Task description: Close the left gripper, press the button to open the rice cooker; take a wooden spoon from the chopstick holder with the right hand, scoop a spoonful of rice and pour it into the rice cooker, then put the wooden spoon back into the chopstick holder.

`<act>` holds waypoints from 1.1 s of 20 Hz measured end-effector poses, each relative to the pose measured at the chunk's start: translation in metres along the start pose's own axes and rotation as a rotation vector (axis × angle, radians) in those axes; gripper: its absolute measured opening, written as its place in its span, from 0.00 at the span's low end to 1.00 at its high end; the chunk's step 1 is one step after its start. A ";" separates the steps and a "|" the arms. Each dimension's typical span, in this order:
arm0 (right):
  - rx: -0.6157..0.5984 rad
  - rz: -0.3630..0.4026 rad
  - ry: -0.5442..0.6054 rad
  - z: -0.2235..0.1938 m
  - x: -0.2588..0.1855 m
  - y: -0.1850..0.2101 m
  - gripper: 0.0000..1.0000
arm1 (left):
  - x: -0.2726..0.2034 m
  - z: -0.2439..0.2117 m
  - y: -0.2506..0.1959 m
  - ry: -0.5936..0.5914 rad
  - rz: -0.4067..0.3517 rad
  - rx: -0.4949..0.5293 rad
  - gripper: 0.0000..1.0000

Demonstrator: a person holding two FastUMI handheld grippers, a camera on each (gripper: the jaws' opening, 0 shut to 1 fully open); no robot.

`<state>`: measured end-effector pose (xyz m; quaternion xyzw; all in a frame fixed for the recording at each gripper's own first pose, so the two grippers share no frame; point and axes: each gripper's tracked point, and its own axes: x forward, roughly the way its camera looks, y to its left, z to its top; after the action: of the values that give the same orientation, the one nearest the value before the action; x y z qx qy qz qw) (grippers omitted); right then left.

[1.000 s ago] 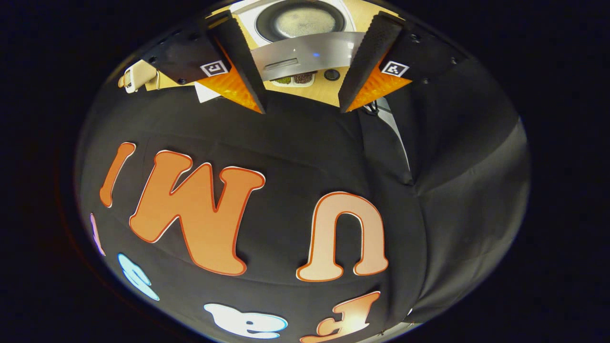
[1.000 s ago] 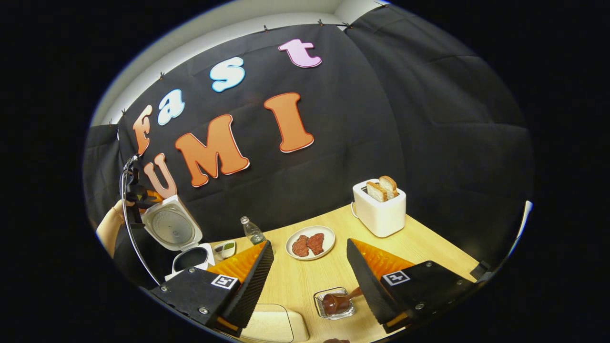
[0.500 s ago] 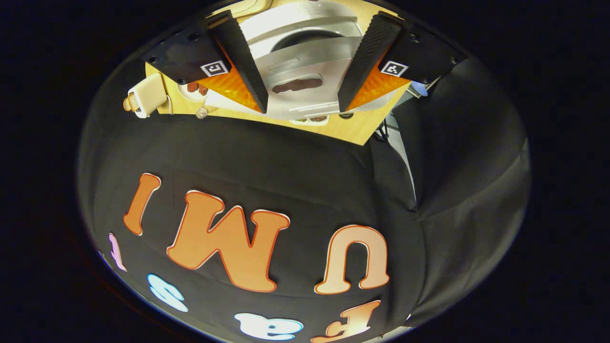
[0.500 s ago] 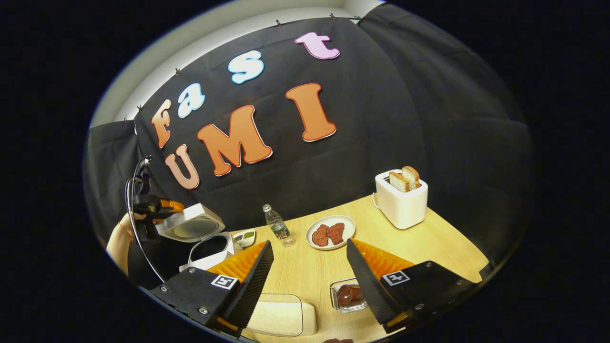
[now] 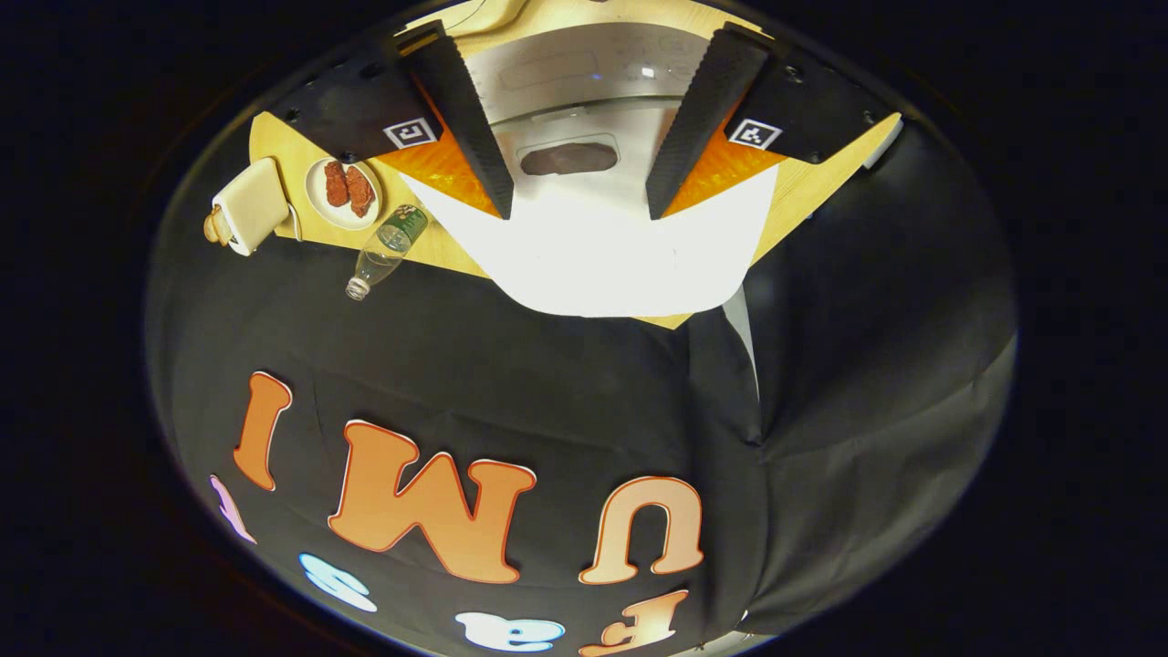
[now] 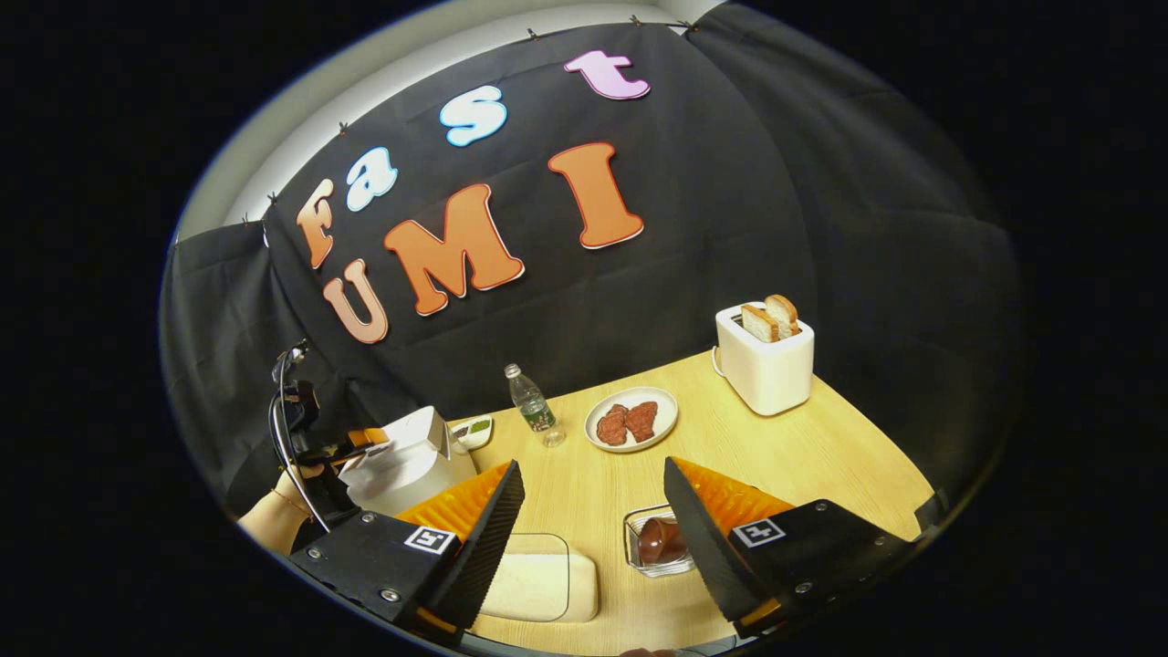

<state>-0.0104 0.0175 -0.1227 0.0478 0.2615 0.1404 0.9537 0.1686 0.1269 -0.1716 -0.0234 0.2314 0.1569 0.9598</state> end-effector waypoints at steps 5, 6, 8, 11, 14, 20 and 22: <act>0.039 -0.041 0.015 -0.007 -0.005 -0.022 0.94 | 0.010 -0.012 0.007 -0.013 0.069 0.021 1.00; 0.038 -0.049 0.014 -0.008 -0.005 -0.027 0.95 | 0.012 -0.013 0.006 -0.013 0.079 0.032 1.00; 0.033 -0.066 0.010 -0.006 -0.006 -0.035 0.95 | 0.022 -0.028 0.004 0.023 0.075 0.061 1.00; 0.044 -0.085 0.018 -0.008 -0.004 -0.045 0.95 | 0.019 -0.025 0.005 -0.003 0.070 0.087 1.00; 0.052 -0.097 0.032 -0.013 -0.002 -0.051 0.95 | 0.019 -0.024 0.003 -0.039 0.053 0.102 1.00; 0.020 -0.102 0.015 -0.002 0.001 -0.045 0.94 | 0.008 -0.020 0.002 0.002 0.026 0.089 1.00; 0.009 -0.094 0.004 0.004 0.004 -0.037 0.95 | -0.005 -0.005 0.004 -0.023 0.007 0.059 1.00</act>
<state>0.0038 -0.0172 -0.1269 0.0396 0.2662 0.0944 0.9585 0.1612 0.1291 -0.1736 0.0076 0.2252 0.1537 0.9621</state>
